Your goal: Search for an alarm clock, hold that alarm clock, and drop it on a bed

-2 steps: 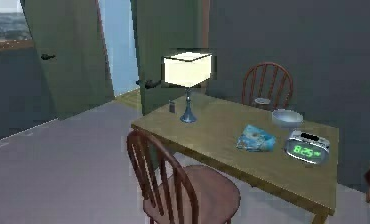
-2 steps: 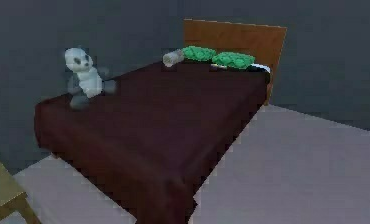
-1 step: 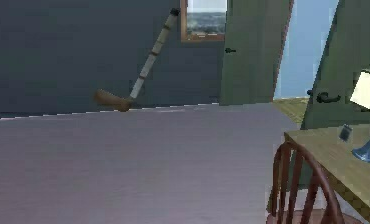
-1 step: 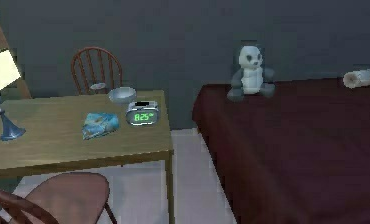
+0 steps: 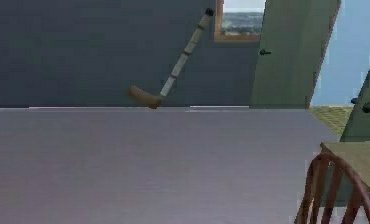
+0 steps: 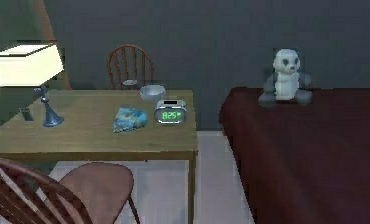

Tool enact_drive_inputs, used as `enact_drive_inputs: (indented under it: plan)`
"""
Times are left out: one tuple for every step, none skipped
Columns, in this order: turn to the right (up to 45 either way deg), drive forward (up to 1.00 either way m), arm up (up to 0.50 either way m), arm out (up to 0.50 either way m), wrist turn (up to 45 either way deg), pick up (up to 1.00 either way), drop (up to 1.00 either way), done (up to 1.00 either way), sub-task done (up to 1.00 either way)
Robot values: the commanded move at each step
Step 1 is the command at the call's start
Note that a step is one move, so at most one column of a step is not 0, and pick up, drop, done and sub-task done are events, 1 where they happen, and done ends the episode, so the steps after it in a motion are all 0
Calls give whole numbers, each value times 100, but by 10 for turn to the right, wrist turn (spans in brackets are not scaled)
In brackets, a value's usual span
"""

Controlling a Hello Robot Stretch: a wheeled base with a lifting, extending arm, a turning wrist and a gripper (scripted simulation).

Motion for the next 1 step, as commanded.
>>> enact_drive_inputs:
  plan:
    - [450,0,0,0,0,0,0,0,0]
